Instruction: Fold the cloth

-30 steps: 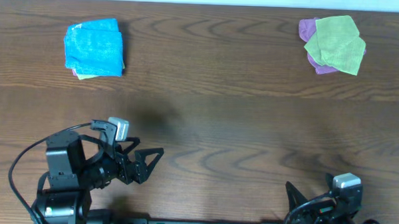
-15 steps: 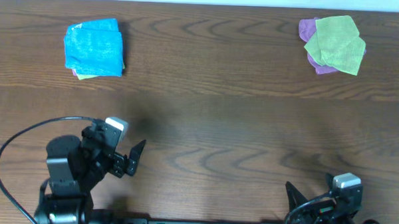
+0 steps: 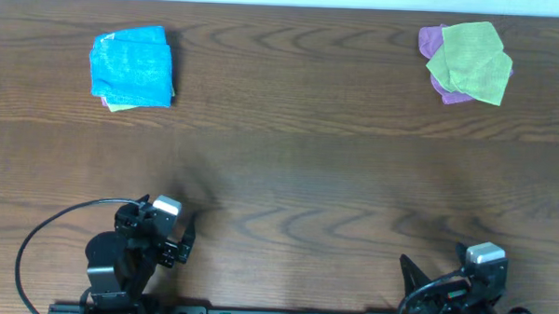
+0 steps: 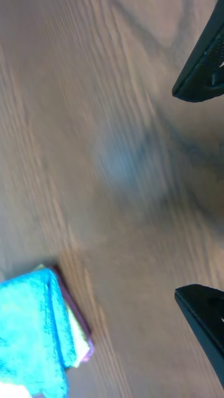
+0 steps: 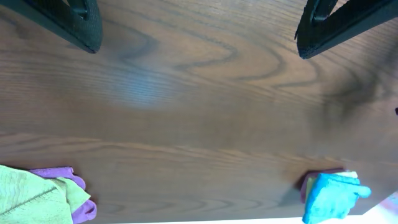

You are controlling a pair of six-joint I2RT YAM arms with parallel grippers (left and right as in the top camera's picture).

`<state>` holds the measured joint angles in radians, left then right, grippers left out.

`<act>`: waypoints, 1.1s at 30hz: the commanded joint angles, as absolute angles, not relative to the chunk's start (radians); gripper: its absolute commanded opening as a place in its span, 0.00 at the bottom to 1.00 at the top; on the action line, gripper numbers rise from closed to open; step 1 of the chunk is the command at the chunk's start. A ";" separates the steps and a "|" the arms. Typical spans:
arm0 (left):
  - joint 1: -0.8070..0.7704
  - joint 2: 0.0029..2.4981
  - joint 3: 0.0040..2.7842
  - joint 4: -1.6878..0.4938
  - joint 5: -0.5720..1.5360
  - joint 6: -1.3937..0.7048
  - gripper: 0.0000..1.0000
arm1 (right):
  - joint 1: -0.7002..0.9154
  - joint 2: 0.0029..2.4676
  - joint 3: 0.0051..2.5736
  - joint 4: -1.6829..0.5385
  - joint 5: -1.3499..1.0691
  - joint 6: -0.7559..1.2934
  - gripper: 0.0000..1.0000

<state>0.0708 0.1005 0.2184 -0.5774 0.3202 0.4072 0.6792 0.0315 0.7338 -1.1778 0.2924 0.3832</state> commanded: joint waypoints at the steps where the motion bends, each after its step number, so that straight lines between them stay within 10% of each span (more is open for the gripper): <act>1: 0.072 0.068 0.187 -0.567 0.246 0.320 0.95 | 0.674 0.026 0.730 -1.178 0.307 0.396 0.99; 33: 0.072 0.004 0.145 -0.537 0.019 0.063 0.95 | 0.674 0.026 0.730 -1.178 0.307 0.396 0.99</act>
<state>0.0711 0.0128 0.1574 -0.5385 0.0372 0.0746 0.6792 0.0315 0.7334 -1.1782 0.2928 0.3832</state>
